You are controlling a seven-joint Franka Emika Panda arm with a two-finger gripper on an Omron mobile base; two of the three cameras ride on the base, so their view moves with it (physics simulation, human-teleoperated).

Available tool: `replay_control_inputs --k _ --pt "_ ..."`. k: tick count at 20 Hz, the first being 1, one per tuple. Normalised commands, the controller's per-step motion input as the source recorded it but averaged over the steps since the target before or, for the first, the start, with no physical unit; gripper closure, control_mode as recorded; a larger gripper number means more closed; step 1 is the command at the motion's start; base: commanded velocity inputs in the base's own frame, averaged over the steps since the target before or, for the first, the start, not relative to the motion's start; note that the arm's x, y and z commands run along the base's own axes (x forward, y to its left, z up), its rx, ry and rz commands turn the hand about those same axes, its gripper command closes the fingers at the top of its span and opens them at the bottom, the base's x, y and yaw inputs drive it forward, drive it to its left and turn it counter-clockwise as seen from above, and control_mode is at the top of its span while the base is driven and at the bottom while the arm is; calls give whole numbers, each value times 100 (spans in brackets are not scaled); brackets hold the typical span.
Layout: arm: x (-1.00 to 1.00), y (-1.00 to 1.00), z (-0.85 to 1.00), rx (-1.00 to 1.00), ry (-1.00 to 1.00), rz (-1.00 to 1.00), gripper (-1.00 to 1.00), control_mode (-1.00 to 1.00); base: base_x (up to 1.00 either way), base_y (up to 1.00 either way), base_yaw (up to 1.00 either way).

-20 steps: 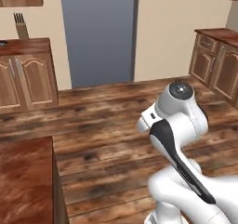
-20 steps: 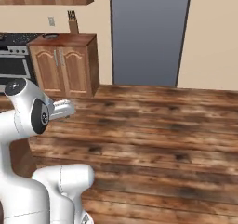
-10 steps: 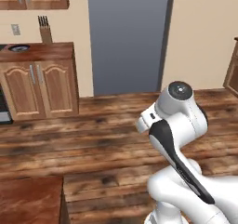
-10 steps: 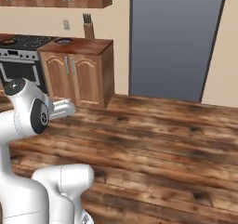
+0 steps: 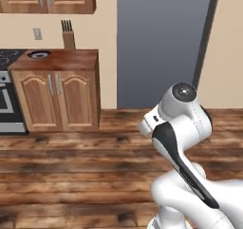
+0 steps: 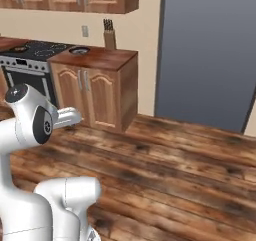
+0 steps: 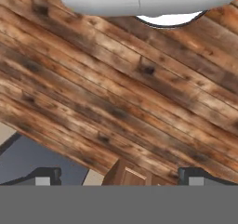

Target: Place the cold items (bell pepper and lemon) from the fridge in one tupperware on the dining counter. Place the warm items (kebab skewer and hot dog) in the stove area in another tupperware.

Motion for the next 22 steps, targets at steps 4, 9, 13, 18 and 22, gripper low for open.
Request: replay_control_inputs --k 4,9,13,18,22 --pt "0 0 0 0 0 0 -100 100 100 30 27" --pt "0 0 0 0 0 0 -100 100 100 23 38" --pt "0 0 0 0 0 0 -100 100 100 48 34" --pt "0 0 0 0 0 0 -100 100 100 97 20" --pt "0 0 0 0 0 0 -100 100 100 100 6"
